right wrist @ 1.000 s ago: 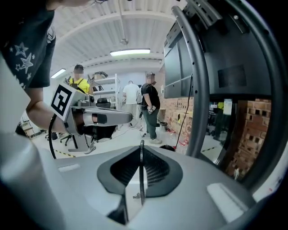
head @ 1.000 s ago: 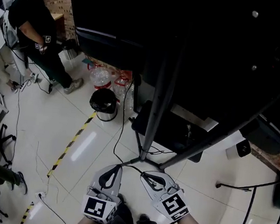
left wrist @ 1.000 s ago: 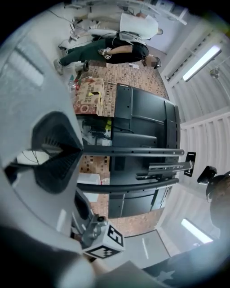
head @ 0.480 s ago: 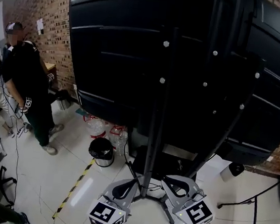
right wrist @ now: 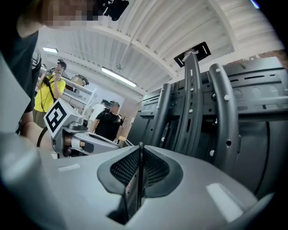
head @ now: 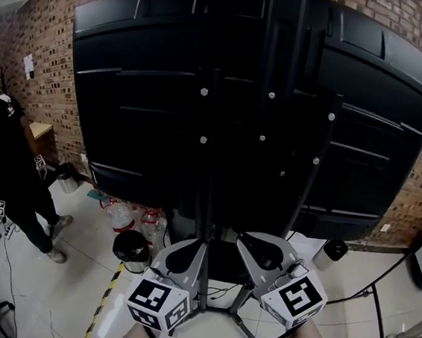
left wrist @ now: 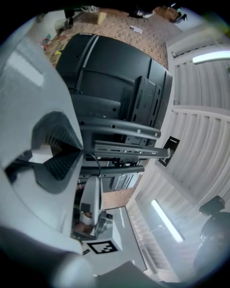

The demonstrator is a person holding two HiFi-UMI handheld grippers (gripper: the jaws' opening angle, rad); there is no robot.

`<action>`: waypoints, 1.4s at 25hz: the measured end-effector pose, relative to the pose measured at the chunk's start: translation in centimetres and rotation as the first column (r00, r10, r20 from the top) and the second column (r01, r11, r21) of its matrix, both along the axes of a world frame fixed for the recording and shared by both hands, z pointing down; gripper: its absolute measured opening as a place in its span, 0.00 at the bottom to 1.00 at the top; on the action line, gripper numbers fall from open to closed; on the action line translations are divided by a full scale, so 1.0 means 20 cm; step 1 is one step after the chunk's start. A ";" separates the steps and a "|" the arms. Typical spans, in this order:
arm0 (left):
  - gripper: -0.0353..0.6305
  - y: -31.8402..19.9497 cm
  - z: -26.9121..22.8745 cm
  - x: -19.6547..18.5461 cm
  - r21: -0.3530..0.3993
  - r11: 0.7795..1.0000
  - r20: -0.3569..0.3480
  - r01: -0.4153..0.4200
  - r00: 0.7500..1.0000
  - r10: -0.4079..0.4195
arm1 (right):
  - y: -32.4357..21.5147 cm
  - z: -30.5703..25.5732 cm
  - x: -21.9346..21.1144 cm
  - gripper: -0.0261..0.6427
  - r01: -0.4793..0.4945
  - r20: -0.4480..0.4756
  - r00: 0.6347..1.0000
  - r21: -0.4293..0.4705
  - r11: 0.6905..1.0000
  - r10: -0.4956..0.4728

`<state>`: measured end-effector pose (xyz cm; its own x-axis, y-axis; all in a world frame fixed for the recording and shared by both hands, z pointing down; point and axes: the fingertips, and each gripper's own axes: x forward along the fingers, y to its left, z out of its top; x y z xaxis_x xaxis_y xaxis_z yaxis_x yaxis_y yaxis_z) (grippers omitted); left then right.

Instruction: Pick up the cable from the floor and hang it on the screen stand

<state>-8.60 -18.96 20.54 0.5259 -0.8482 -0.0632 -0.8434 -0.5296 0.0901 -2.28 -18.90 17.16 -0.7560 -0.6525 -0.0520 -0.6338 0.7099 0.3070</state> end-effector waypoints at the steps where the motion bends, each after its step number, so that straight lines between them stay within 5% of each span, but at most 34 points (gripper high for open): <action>1: 0.06 -0.02 -0.03 0.02 0.009 1.000 0.006 -0.016 1.000 0.016 | -0.01 -0.04 0.02 0.08 -0.016 -0.001 1.000 0.014 1.000 0.016; 6: 0.06 -0.07 -0.18 0.17 0.071 0.992 0.021 -0.103 0.995 0.101 | -0.06 -0.25 0.17 0.08 -0.083 0.007 0.997 0.093 0.992 0.083; 19: 0.06 -0.22 -0.72 0.50 0.249 0.963 0.041 -0.101 0.995 0.094 | -0.16 -0.91 0.46 0.08 -0.105 0.046 0.994 0.258 0.960 0.097; 35: 0.06 -0.40 -1.22 0.56 0.334 0.941 0.079 -0.058 0.996 0.033 | -0.41 -1.42 0.67 0.08 -0.198 0.132 0.977 0.265 0.944 0.168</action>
<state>2.68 -26.93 -3.77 0.5768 -0.7594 -0.3010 -0.8155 -0.5566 -0.1586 11.06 -27.02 -11.27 -0.6050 -0.7283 -0.3219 -0.7844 0.4758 0.3978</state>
